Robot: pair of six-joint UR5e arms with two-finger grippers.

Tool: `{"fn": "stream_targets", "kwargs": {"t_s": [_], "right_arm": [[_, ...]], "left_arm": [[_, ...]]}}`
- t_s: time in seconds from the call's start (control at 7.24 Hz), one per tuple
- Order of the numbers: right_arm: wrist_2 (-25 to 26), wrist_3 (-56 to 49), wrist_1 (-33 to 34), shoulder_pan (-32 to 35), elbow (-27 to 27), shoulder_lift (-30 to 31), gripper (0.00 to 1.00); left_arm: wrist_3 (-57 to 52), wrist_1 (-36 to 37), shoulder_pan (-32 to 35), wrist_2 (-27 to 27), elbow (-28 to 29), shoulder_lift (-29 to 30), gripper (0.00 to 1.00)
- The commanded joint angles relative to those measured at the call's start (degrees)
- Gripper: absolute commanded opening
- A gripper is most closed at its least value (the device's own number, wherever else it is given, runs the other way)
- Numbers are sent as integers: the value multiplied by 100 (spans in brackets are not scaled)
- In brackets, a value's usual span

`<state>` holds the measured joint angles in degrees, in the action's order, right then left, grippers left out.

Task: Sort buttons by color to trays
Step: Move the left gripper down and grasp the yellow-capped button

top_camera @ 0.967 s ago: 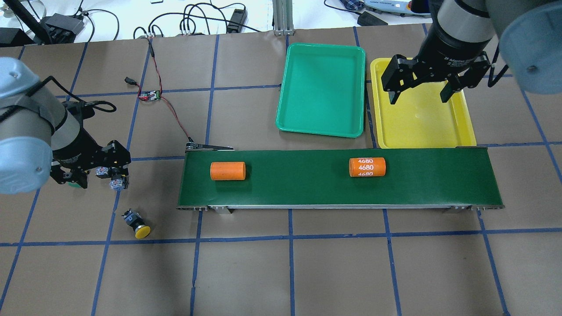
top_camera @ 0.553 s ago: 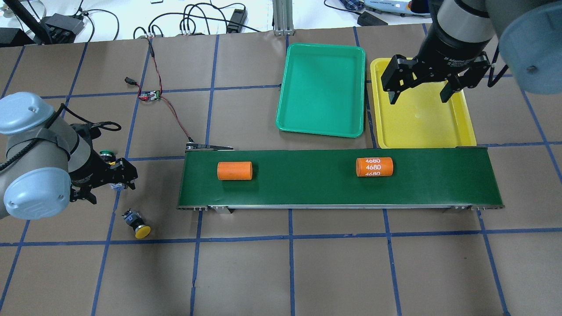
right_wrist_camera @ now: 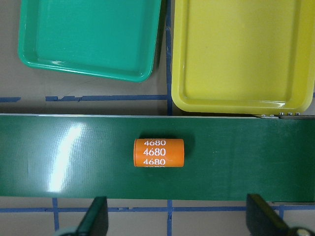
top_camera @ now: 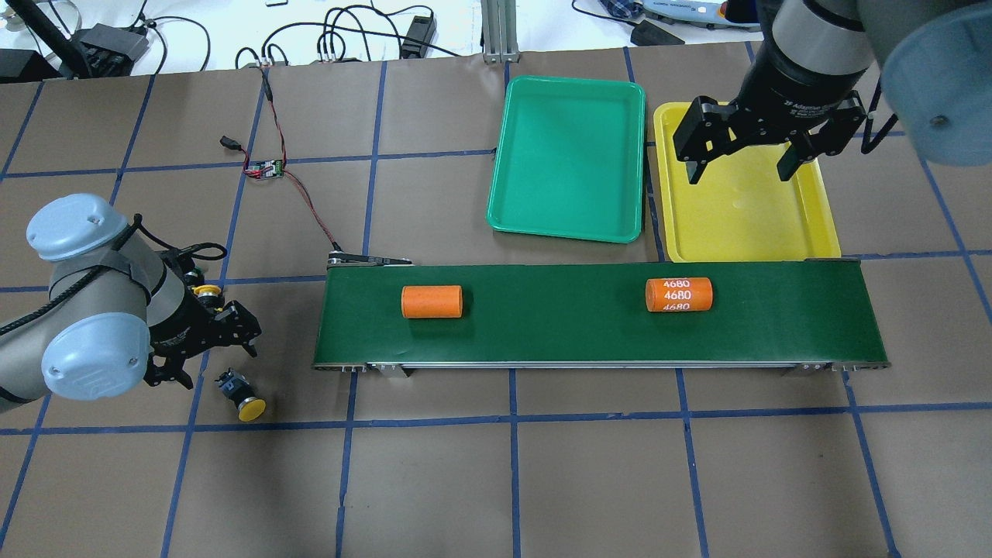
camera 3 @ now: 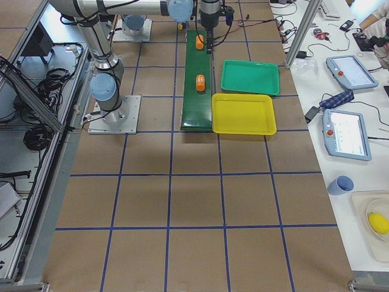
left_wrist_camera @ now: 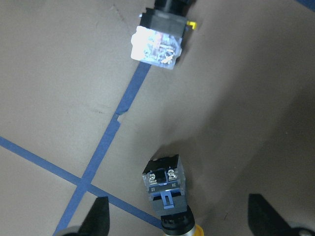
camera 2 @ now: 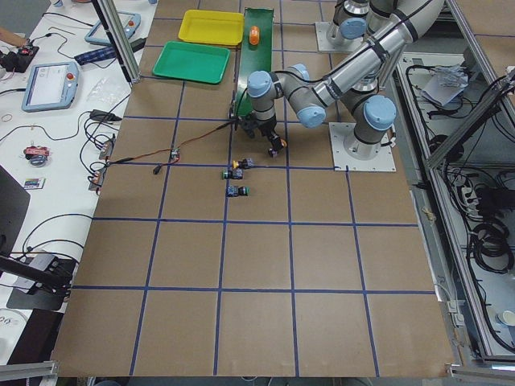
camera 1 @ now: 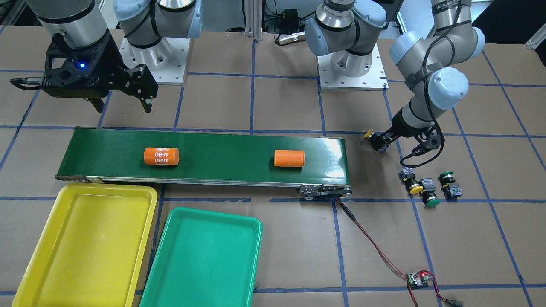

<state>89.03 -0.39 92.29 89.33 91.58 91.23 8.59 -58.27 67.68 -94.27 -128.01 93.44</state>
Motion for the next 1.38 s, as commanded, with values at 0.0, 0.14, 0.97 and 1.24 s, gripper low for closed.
{"fn": "stream_targets", "kwargs": {"t_s": [0.0,0.14,0.97,1.24], "right_arm": [[0,-5,0,6,0,0,100],[0,4,0,6,0,0,100],[0,-5,0,6,0,-9,100],[0,-5,0,-20,0,-9,100]], "left_arm": [[29,385,0,5,-84,191,95],[29,439,0,14,-93,287,95],[-216,457,9,6,-84,447,0],[-706,492,9,5,4,359,0]]}}
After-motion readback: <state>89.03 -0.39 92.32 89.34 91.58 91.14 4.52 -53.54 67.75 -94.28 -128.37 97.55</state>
